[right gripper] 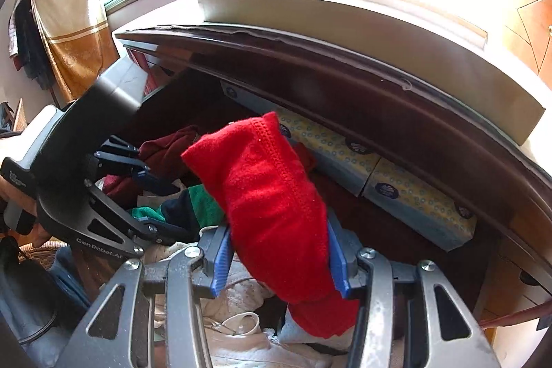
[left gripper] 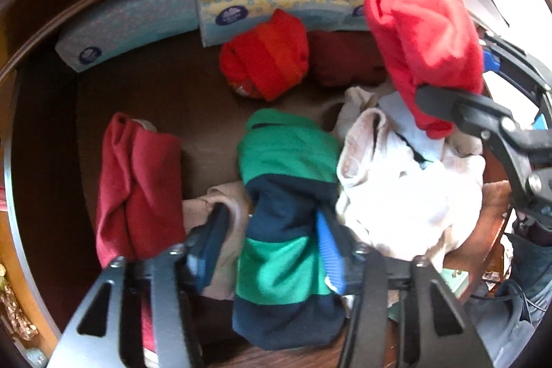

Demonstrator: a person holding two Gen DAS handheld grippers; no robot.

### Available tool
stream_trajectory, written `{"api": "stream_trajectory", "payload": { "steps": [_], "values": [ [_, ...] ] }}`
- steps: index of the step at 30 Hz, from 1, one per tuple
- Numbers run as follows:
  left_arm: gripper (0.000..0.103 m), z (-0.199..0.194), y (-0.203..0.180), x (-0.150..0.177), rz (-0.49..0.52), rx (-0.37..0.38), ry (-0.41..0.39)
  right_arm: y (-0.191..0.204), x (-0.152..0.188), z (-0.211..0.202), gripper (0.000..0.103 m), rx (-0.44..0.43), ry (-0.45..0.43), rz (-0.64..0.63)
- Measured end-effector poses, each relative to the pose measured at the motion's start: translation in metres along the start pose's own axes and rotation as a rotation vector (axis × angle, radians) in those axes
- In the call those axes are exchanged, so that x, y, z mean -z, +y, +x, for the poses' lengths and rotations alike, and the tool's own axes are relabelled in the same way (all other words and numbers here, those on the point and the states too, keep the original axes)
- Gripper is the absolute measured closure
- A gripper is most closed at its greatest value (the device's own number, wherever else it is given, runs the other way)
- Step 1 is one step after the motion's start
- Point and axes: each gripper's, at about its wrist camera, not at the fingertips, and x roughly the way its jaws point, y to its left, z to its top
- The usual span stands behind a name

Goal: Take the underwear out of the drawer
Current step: 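Grasp the green-and-black striped sock bundle with the left gripper while the right gripper holds the red bundle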

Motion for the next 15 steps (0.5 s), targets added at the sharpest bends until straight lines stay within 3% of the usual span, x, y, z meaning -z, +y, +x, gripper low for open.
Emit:
{"api": "stream_trajectory", "payload": {
  "steps": [2,5,10,11,15],
  "values": [
    [0.072,-0.005,0.005,0.005,-0.009,0.015,-0.024,-0.001,0.000,-0.001,0.053,0.001,-0.009,0.003],
    [0.080,-0.018,0.018,0.013,-0.034,0.049,-0.067,-0.002,0.000,-0.004,0.053,0.009,-0.031,0.009],
    [0.086,-0.034,0.034,0.036,-0.057,0.067,-0.151,-0.004,0.003,-0.011,0.053,0.021,-0.071,0.020],
    [0.088,-0.044,0.019,0.043,-0.054,0.063,-0.165,-0.004,0.003,-0.013,0.053,0.023,-0.078,0.021],
    [0.091,-0.052,0.019,0.053,-0.060,0.058,-0.212,-0.005,0.006,-0.019,0.053,0.037,-0.105,0.018]
  ]
}}
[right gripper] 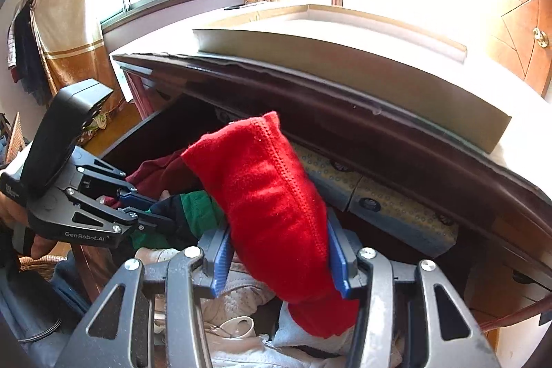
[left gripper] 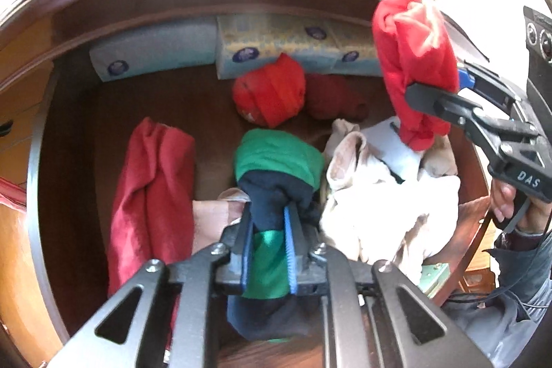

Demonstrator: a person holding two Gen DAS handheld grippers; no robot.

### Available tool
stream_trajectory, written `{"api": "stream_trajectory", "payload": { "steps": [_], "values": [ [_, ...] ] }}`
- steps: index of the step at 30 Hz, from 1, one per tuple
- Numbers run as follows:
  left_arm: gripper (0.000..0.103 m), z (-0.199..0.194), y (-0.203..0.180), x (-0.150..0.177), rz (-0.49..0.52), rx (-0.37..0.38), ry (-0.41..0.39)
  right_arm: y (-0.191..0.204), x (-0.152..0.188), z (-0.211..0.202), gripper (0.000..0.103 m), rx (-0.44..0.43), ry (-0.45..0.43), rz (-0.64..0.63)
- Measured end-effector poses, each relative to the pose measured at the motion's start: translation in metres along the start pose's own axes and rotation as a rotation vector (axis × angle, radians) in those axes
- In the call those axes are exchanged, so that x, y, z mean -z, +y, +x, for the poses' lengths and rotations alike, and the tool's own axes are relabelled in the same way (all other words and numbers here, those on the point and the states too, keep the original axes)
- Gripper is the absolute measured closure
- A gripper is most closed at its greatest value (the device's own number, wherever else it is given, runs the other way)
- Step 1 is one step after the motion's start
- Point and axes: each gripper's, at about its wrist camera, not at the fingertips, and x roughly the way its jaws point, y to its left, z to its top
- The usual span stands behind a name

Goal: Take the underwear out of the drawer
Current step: 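Grasp the green-and-black striped sock bundle with the left gripper while the right gripper holds the red bundle, then lift both sock bundles out of the drawer and carry them over the tray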

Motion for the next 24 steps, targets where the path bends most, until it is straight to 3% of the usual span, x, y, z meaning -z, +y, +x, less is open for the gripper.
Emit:
{"api": "stream_trajectory", "payload": {
  "steps": [4,10,13,24],
  "values": [
    [0.096,-0.015,-0.007,0.012,-0.016,0.027,-0.070,-0.003,0.000,-0.006,0.053,-0.004,-0.026,0.010],
    [0.096,-0.036,-0.012,0.026,0.009,-0.025,-0.155,-0.008,0.014,-0.007,0.053,-0.054,-0.031,0.040],
    [0.096,-0.041,-0.014,0.032,0.012,-0.039,-0.186,-0.007,0.013,-0.019,0.053,-0.016,-0.091,0.027],
    [0.096,-0.082,-0.036,0.036,0.070,-0.123,-0.358,-0.013,0.016,-0.030,0.053,-0.008,-0.126,0.039]
  ]
}}
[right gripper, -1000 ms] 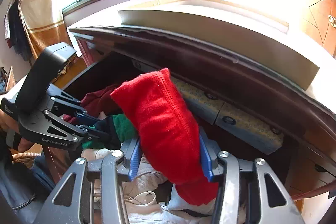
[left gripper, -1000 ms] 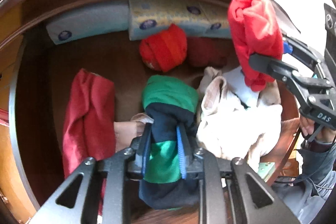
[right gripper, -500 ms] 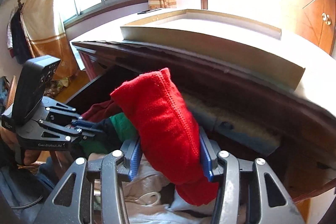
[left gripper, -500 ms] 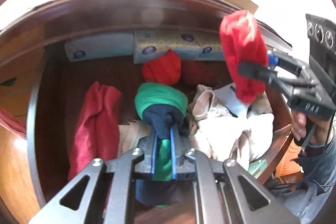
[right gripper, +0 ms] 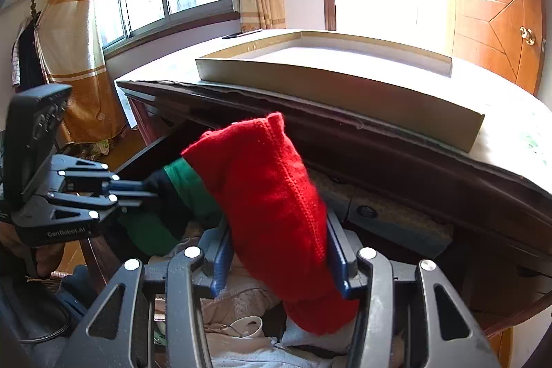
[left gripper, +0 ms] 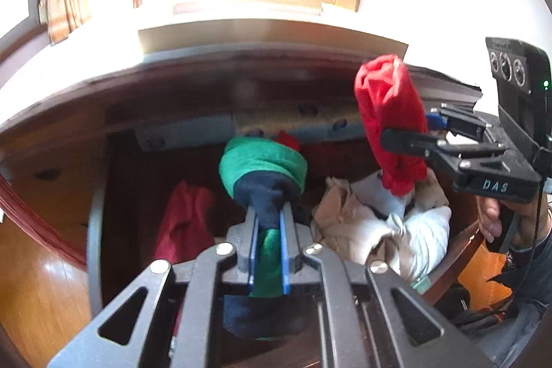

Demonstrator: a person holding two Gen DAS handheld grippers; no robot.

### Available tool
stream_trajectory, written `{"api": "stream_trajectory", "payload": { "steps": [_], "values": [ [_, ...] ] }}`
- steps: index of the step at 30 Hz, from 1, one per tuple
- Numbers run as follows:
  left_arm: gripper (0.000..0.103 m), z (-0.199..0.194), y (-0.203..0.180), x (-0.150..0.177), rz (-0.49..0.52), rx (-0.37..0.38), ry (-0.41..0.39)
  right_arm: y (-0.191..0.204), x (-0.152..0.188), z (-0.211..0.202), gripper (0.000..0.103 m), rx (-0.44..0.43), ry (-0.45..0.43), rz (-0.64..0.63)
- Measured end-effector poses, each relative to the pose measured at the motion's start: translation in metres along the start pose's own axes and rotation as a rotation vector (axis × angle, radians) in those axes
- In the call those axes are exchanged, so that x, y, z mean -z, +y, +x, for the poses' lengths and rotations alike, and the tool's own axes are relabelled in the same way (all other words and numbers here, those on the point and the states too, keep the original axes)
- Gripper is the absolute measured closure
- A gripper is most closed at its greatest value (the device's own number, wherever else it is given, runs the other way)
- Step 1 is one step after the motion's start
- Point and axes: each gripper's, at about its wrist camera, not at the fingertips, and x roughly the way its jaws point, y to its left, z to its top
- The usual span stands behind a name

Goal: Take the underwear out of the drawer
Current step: 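Lift both sock bundles out of the drawer and carry them over the tray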

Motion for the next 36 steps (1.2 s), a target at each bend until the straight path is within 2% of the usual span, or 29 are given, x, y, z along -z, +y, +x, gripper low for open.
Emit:
{"api": "stream_trajectory", "payload": {
  "steps": [7,11,20,26,36],
  "values": [
    [0.096,-0.031,-0.009,-0.006,0.024,-0.042,-0.133,0.007,0.001,-0.009,0.053,0.005,-0.064,0.002],
    [0.096,-0.031,-0.006,-0.009,0.036,-0.074,-0.189,0.007,0.000,-0.012,0.053,0.004,-0.098,0.009],
    [0.096,-0.043,-0.014,-0.021,0.032,-0.104,-0.274,0.007,-0.006,-0.026,0.053,0.009,-0.178,0.034],
    [0.096,-0.056,-0.021,-0.029,0.068,-0.113,-0.337,0.006,-0.013,-0.036,0.053,-0.009,-0.219,0.068],
    [0.096,-0.071,-0.031,-0.049,0.083,-0.094,-0.414,0.005,-0.028,-0.052,0.053,-0.048,-0.276,0.115]
  ]
}}
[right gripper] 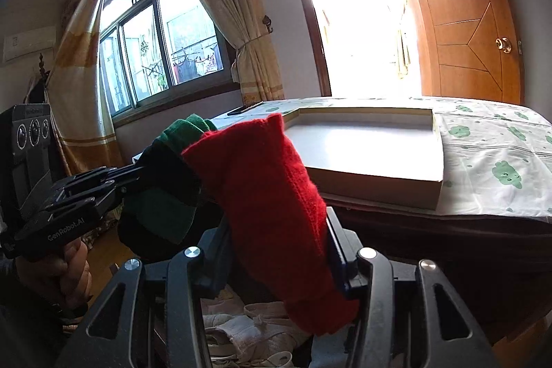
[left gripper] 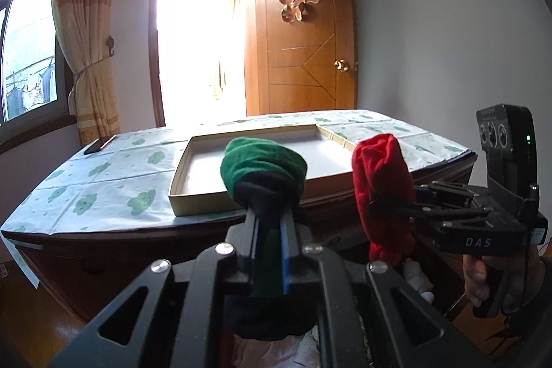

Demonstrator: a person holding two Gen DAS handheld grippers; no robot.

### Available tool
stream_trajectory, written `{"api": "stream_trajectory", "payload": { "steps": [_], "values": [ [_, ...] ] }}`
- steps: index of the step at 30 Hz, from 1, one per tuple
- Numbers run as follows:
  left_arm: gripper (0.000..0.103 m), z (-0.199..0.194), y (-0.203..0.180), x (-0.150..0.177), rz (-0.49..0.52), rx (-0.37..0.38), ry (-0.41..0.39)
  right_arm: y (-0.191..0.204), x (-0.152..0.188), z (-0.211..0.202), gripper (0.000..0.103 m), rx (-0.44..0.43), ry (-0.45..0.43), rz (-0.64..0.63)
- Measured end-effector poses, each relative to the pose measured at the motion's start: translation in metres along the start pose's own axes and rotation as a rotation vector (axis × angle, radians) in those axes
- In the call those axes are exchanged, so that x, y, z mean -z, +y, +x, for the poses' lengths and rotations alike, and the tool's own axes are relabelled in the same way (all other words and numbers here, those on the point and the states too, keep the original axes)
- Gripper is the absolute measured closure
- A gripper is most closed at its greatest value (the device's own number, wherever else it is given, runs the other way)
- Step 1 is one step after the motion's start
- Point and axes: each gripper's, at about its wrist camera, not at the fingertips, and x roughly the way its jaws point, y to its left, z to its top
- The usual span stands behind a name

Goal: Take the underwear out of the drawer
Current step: 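Lift both sock bundles out of the drawer and carry them over the tray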

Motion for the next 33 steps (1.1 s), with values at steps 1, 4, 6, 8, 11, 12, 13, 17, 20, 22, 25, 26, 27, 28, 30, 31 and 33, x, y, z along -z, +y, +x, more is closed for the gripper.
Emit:
{"api": "stream_trajectory", "payload": {
  "steps": [1,4,6,8,11,12,13,17,20,22,25,26,27,28,30,31,33],
  "values": [
    [0.096,0.000,-0.001,-0.002,0.002,0.001,-0.006,0.000,-0.002,-0.001,0.053,-0.004,-0.004,0.006],
    [0.096,0.001,-0.002,-0.011,0.010,-0.001,-0.021,-0.001,-0.010,-0.002,0.053,-0.014,-0.013,0.021],
    [0.096,0.003,-0.003,-0.018,0.015,-0.003,-0.030,-0.002,-0.017,-0.003,0.053,-0.019,-0.020,0.026],
    [0.096,0.005,-0.003,-0.025,0.016,0.000,-0.037,-0.003,-0.024,-0.006,0.053,-0.023,-0.032,0.034],
    [0.096,0.010,-0.002,-0.037,0.015,0.014,-0.041,-0.006,-0.036,-0.008,0.053,-0.035,-0.047,0.054],
    [0.096,0.011,-0.002,-0.040,0.017,0.015,-0.045,-0.007,-0.040,-0.008,0.053,-0.038,-0.052,0.058],
    [0.096,0.013,-0.002,-0.043,0.020,0.016,-0.046,-0.008,-0.044,-0.009,0.053,-0.040,-0.056,0.061],
    [0.096,0.022,-0.001,-0.057,0.023,0.034,-0.043,-0.011,-0.060,-0.007,0.053,-0.044,-0.066,0.071],
    [0.096,0.031,-0.001,-0.068,0.030,0.044,-0.043,-0.015,-0.072,-0.006,0.053,-0.034,-0.071,0.072],
    [0.096,0.038,0.000,-0.077,0.031,0.048,-0.041,-0.020,-0.080,-0.003,0.053,-0.025,-0.072,0.075],
    [0.096,0.051,0.002,-0.090,0.029,0.055,-0.036,-0.034,-0.093,0.004,0.053,-0.019,-0.068,0.105],
    [0.096,0.056,0.003,-0.094,0.031,0.059,-0.034,-0.039,-0.098,0.007,0.053,-0.017,-0.064,0.119],
    [0.096,0.061,0.003,-0.098,0.035,0.060,-0.033,-0.044,-0.102,0.011,0.053,-0.016,-0.060,0.134],
    [0.096,0.067,0.003,-0.102,0.039,0.058,-0.032,-0.049,-0.105,0.015,0.053,-0.016,-0.056,0.147],
    [0.096,0.078,0.003,-0.109,0.040,0.065,-0.021,-0.059,-0.110,0.024,0.053,-0.010,-0.044,0.172],
    [0.096,0.085,0.003,-0.112,0.038,0.072,-0.014,-0.064,-0.113,0.028,0.053,-0.005,-0.037,0.186],
    [0.096,0.097,0.003,-0.119,0.041,0.079,-0.002,-0.075,-0.118,0.038,0.053,0.000,-0.025,0.213]
  ]
}}
